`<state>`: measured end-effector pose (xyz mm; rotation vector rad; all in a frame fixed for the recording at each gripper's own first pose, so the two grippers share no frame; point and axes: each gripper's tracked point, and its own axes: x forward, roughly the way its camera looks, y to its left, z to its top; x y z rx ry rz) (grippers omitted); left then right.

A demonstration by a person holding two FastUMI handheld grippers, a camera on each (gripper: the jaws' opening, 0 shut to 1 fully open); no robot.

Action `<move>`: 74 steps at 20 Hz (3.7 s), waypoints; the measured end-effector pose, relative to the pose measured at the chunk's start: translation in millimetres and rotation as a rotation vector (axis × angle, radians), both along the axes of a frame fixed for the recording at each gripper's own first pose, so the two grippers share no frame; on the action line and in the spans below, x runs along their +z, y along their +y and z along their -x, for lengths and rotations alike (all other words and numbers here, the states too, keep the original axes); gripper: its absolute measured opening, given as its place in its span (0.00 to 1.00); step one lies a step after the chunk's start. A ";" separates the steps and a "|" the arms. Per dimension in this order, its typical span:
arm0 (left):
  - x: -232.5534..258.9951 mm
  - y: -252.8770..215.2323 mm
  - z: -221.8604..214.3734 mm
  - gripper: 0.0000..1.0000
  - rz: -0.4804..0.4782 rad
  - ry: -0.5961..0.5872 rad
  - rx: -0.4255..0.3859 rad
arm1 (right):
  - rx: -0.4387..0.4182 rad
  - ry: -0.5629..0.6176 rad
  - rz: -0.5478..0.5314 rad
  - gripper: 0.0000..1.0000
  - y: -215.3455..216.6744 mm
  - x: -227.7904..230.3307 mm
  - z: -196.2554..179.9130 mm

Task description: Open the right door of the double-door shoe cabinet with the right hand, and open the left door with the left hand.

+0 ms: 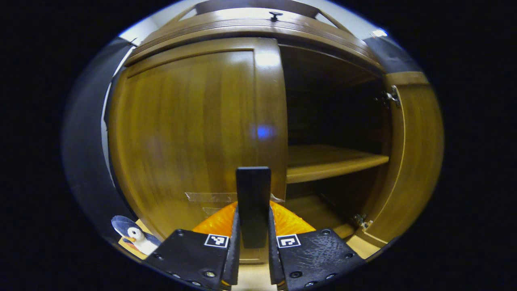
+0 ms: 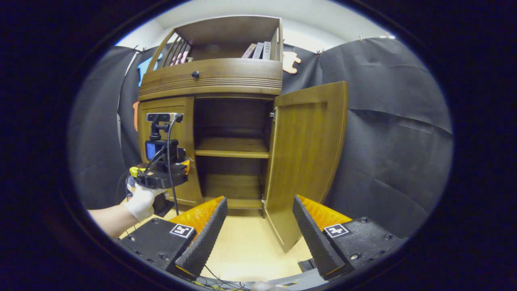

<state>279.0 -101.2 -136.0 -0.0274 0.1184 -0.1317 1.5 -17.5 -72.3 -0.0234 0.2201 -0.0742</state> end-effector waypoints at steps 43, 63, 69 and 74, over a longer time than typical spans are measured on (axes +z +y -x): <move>-8.4 160.9 197.9 0.05 0.024 0.030 0.109 | 0.237 -0.009 -0.091 1.00 76.4 -8.0 57.4; 6.3 252.1 213.1 0.00 -0.033 -0.063 0.076 | 0.276 -0.010 -0.083 1.00 88.2 -10.6 64.7; 4.9 267.7 211.4 0.00 -0.039 -0.064 0.011 | 0.280 -0.003 -0.081 1.00 89.7 -12.2 64.9; 4.3 281.0 209.1 0.00 -0.001 -0.060 -0.032 | 0.288 -0.003 -0.077 1.00 93.1 -11.4 66.4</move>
